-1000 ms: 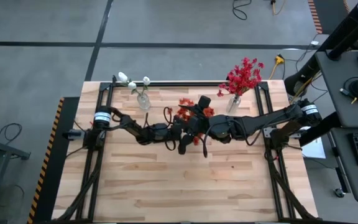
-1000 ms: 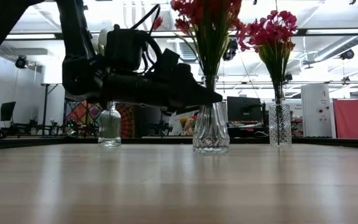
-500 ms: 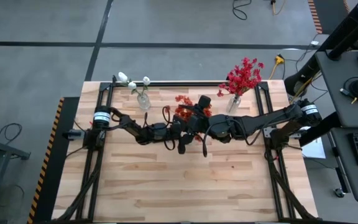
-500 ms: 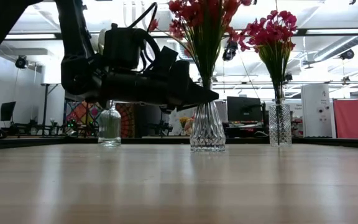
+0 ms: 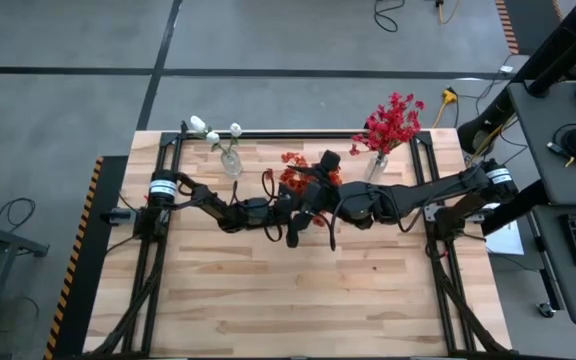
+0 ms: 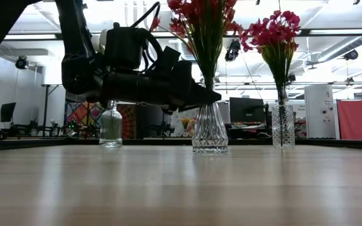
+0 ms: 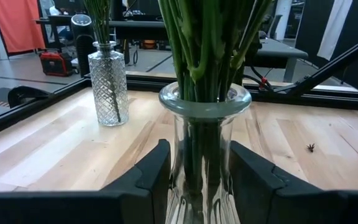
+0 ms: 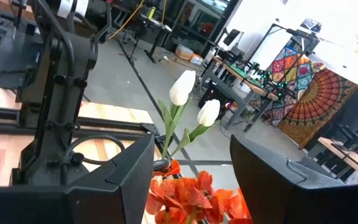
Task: Sort flowers into vase by color
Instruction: Put the orange flowers into the bottom transparent vase, then return to Home Position
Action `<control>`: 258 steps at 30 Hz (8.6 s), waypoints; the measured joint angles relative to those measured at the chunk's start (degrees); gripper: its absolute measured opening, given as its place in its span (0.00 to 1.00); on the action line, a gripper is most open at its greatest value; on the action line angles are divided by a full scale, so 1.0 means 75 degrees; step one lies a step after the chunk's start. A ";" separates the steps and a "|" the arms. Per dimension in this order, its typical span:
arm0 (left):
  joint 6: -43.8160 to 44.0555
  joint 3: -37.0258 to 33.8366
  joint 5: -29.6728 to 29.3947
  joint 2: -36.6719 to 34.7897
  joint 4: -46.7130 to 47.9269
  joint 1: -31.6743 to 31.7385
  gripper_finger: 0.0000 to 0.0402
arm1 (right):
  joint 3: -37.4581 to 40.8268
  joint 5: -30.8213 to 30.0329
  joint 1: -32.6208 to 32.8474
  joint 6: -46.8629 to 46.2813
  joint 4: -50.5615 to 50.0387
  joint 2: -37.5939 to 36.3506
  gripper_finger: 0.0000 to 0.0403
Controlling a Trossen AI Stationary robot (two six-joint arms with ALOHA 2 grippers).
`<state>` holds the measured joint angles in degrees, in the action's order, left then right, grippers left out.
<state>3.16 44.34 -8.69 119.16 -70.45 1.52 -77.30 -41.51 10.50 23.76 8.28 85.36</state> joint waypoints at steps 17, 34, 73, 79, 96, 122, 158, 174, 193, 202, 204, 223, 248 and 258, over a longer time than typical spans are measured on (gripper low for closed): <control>0.0096 -0.0009 -0.0281 0.0013 0.0084 0.0000 0.37 | 0.0003 -0.0150 -0.0003 -0.1074 -0.0499 0.0026 0.51; 0.0192 -0.0044 -0.0172 0.0042 0.0526 0.0003 0.57 | -0.0251 -0.1182 -0.0009 -0.3547 -0.1263 -0.0006 0.51; 0.0251 -0.0556 -0.0172 -0.0218 0.0790 0.0008 0.75 | -0.0466 -0.1010 -0.0179 -0.3309 -0.1473 -0.0012 0.91; 0.0251 -0.0731 -0.0169 -0.0412 0.0747 0.0005 0.75 | -0.0603 -0.0985 -0.0339 -0.3306 -0.1475 -0.0012 0.91; -0.0277 -0.1288 -0.0171 -0.1053 0.0939 -0.0003 0.75 | -0.0641 -0.0206 -0.0408 -0.2879 -0.1400 0.0085 0.91; -0.3742 -0.0404 -0.3733 -0.2849 -0.0135 -0.2067 0.69 | -0.0621 -0.0190 -0.0542 -0.2760 -0.1231 0.0102 0.91; -0.3870 0.0761 -0.3976 -0.1861 0.0171 -0.1760 0.02 | -0.0644 0.0132 -0.0548 -0.3557 -0.0978 0.0143 0.91; -0.3661 0.0726 -0.3984 -0.1846 0.0510 -0.1683 0.00 | -0.0673 0.0209 -0.0688 -0.3377 0.0082 0.0131 0.91; -0.3759 0.0688 -0.3985 -0.1849 0.0509 -0.1695 0.20 | -0.0659 0.0535 -0.0688 -0.2885 -0.0052 -0.0068 0.91; -0.4085 0.0647 -0.4380 -0.1941 0.0655 -0.2041 0.39 | -0.0659 0.0535 -0.0685 -0.2881 -0.0114 -0.0082 0.91; -0.4207 0.0647 -0.4612 -0.1949 0.0660 -0.2146 0.41 | -0.0659 0.0533 -0.0685 -0.2881 -0.0114 -0.0082 0.91; -0.5181 0.0621 -0.6016 -0.2439 0.0785 -0.3533 0.45 | -0.1250 0.0522 0.0424 -0.0491 -0.0302 -0.0677 0.91; -0.2255 -0.0534 -0.3228 -0.6280 0.6497 -0.6705 0.31 | 0.1356 -0.1084 0.4920 -0.1509 -0.1203 -0.2058 0.91; -0.2601 -0.1917 -0.0816 -0.6585 0.5706 -0.4070 0.18 | 0.3491 0.1695 0.2507 -0.1432 0.1684 -0.2082 0.91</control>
<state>-16.35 29.96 -14.80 69.78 -27.65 -29.00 -51.11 -28.80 29.31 13.02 20.91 69.75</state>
